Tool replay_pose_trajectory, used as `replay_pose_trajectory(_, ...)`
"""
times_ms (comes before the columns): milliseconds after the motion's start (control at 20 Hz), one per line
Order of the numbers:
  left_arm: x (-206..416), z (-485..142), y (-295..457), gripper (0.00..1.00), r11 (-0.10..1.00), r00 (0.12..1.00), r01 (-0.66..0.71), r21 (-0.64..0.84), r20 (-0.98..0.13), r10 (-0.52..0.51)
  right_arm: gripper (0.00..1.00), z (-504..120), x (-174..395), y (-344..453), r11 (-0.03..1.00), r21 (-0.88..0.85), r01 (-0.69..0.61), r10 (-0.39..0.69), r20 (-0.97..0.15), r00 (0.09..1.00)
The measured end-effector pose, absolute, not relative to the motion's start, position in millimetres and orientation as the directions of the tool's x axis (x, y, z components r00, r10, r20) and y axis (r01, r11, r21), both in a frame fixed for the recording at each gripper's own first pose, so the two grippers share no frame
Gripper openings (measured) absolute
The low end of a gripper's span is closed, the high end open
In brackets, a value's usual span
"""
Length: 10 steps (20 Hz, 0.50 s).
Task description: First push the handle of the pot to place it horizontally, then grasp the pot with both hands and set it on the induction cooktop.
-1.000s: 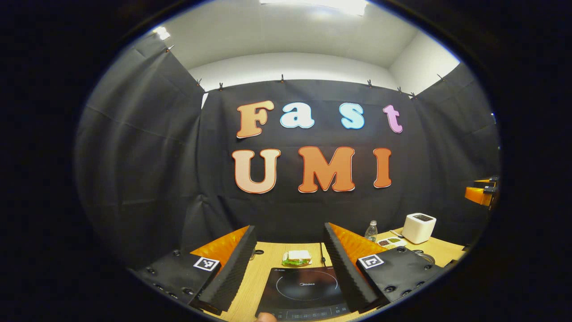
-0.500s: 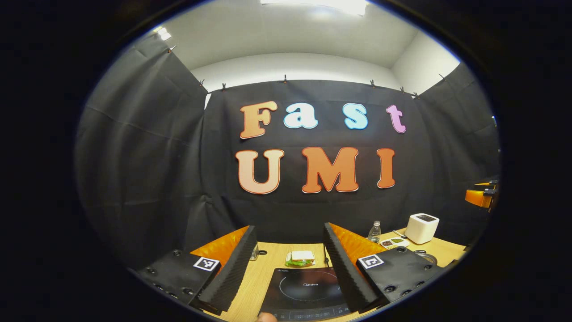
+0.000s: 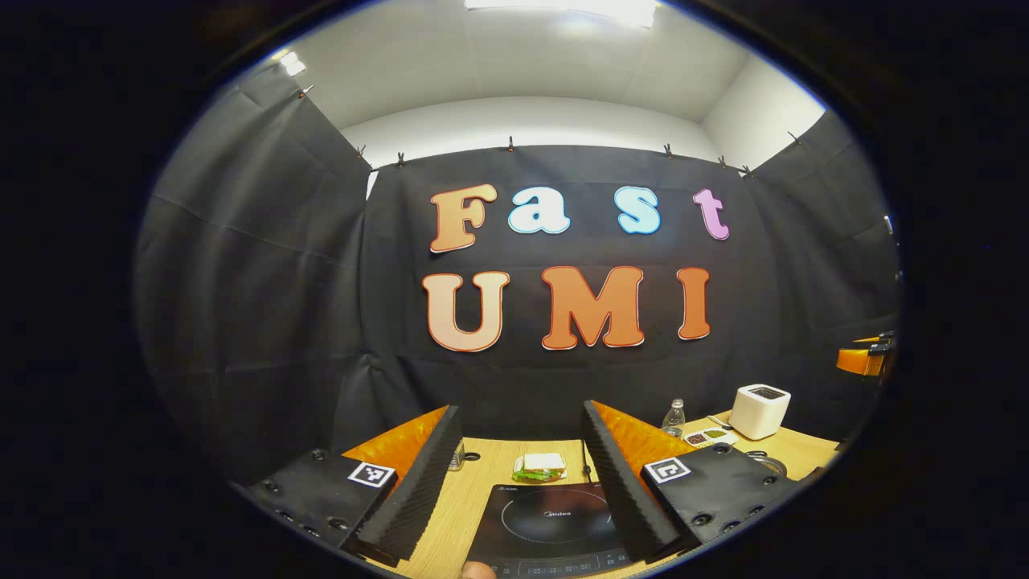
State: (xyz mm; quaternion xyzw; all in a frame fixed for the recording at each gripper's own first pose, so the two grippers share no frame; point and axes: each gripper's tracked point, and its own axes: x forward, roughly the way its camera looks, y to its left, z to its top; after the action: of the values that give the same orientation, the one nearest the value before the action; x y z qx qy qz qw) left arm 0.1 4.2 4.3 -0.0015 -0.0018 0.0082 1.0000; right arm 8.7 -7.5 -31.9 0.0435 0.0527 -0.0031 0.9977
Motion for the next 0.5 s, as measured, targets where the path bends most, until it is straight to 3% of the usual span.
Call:
replay_pose_trajectory(150,0.8,2.0,2.1,0.97,1.0,1.0,-0.01,-0.005,-0.003,0.01,0.78,-38.0,7.9,-4.9,0.994,0.108,-0.008,0.021,-0.122,0.992)
replay_pose_trajectory(250,1.0,0.2,2.1,0.98,1.0,1.0,-0.007,-0.008,-0.009,0.007,0.68,-41.4,5.8,-2.1,0.992,0.125,-0.027,0.044,-0.13,0.991)
replay_pose_trajectory(300,1.2,0.1,1.9,0.97,1.0,1.0,-0.007,-0.008,-0.011,0.007,0.57,-43.3,4.3,-4.1,0.991,0.129,-0.026,0.044,-0.133,0.99)
replay_pose_trajectory(350,0.8,0.4,2.3,0.97,1.0,1.0,-0.01,-0.007,-0.01,0.01,0.56,-45.3,4.2,-4.7,0.992,0.126,-0.028,0.045,-0.137,0.99)
replay_pose_trajectory(400,1.6,-0.6,4.4,0.97,1.0,1.0,-0.016,-0.003,-0.009,0.016,0.41,-50.0,3.2,-4.0,0.992,0.12,-0.03,0.047,-0.143,0.989)
replay_pose_trajectory(450,1.7,-0.3,5.7,0.97,1.0,1.0,-0.022,0.002,-0.006,0.022,0.37,-54.7,1.9,-4.5,0.993,0.113,-0.028,0.046,-0.153,0.987)
replay_pose_trajectory(500,1.2,-0.2,6.8,0.97,1.0,1.0,-0.025,0.005,-0.004,0.025,0.24,-59.6,0.4,-3.8,0.994,0.104,-0.029,0.046,-0.161,0.986)
